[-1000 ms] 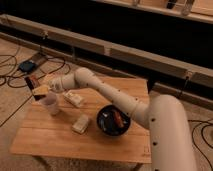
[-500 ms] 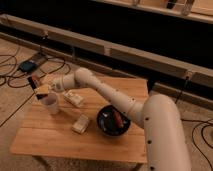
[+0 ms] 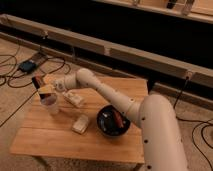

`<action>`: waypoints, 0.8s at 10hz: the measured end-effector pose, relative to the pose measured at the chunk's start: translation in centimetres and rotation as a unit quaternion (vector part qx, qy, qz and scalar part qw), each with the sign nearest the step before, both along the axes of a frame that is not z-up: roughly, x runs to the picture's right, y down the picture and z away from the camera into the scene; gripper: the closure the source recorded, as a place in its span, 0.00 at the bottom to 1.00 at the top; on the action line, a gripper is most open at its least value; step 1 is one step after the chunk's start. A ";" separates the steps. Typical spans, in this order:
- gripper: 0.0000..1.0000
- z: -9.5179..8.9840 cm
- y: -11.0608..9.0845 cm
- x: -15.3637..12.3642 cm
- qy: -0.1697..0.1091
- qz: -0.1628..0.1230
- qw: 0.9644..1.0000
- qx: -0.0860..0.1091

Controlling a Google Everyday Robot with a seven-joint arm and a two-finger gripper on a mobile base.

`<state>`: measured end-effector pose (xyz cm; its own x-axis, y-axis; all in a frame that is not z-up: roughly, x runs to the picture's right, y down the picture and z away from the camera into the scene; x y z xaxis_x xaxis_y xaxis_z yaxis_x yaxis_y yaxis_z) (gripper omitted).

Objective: Place the eraser in the ceramic cup

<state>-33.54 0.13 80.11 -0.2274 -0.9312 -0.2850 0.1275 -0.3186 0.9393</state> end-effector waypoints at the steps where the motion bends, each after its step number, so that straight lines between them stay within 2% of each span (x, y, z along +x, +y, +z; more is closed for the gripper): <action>1: 0.27 0.6 -0.1 0.4 0.006 0.002 1.000 -0.004; 2: 0.21 1.2 -0.1 1.0 0.012 0.005 1.000 -0.007; 4: 0.20 1.4 -0.1 1.5 0.016 0.008 1.000 -0.009; 8: 0.20 0.4 0.2 2.2 0.010 0.010 1.000 -0.014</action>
